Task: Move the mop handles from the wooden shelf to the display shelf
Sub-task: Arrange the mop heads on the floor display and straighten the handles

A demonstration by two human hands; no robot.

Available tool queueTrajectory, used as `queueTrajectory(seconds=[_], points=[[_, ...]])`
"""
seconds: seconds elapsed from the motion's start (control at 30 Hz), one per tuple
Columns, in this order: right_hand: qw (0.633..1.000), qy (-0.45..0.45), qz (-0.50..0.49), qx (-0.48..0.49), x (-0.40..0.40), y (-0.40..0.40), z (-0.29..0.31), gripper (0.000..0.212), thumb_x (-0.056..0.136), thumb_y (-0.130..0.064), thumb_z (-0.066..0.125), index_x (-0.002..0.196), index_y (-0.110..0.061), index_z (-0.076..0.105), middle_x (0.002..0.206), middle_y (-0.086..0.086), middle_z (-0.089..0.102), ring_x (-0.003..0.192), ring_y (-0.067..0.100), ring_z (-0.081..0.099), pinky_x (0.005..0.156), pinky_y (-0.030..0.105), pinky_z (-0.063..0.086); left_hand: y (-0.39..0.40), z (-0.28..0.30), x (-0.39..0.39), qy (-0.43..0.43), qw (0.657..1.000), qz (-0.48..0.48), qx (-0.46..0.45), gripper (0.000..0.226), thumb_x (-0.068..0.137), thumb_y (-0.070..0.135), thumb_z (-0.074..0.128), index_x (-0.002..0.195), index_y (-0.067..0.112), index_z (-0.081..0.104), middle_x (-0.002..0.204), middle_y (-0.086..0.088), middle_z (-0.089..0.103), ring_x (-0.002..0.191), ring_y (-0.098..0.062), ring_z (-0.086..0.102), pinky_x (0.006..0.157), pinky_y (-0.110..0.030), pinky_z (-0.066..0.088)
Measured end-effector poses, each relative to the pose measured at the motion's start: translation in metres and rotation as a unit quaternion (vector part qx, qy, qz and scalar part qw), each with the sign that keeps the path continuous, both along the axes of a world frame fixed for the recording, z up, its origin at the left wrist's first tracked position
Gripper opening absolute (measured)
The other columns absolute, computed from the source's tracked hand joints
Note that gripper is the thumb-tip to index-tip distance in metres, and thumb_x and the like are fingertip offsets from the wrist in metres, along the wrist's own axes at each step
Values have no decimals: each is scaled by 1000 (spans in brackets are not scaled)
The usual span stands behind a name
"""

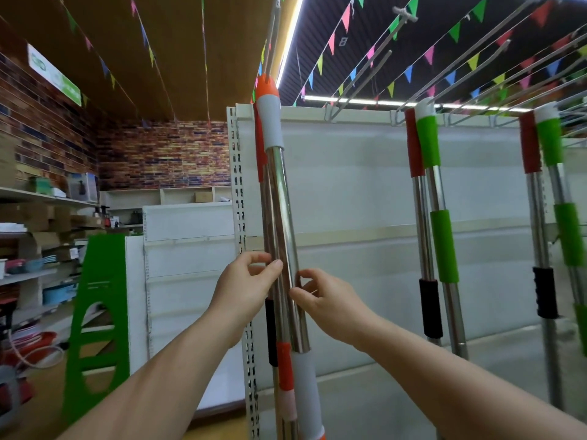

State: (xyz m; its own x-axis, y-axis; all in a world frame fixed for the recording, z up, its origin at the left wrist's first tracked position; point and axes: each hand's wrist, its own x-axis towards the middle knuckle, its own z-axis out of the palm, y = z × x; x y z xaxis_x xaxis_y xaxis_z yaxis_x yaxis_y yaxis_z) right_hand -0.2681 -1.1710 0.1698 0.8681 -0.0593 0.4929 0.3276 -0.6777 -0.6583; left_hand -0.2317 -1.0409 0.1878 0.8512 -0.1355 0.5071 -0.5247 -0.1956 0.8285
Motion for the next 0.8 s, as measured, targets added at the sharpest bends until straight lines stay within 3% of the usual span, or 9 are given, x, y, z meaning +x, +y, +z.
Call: queueTrajectory(seconds=[0.23,0.43,0.57,0.8], points=[[999,24,-30,-2,-6,-1,-15,53,94,-36,46,141,-13,35,130,7,54,117,18,52,99,28,43,7,-14,1,9,1000,-21,2,13,90,31,56,102,28,51,93,10,55,105,-21,56,96,-42,47],[996,51,-73,-5,-18,-3,-38,50,94,-35,48,138,-14,40,127,8,57,116,20,54,98,30,42,16,-40,1,44,998,-31,-16,12,93,28,52,103,22,53,89,8,53,91,-17,54,87,-34,47],[991,67,-114,3,-25,-7,-59,45,93,-31,50,134,-14,47,123,9,61,113,23,55,92,29,41,21,-65,-2,67,997,-24,-16,14,94,26,50,106,19,53,97,2,55,84,-14,54,82,-31,45],[982,131,-132,26,-39,-20,-115,46,93,-33,50,136,-17,45,128,8,57,115,22,54,93,32,44,30,-121,-17,115,993,8,28,25,95,24,48,118,15,54,104,0,54,96,-19,55,84,-32,45]])
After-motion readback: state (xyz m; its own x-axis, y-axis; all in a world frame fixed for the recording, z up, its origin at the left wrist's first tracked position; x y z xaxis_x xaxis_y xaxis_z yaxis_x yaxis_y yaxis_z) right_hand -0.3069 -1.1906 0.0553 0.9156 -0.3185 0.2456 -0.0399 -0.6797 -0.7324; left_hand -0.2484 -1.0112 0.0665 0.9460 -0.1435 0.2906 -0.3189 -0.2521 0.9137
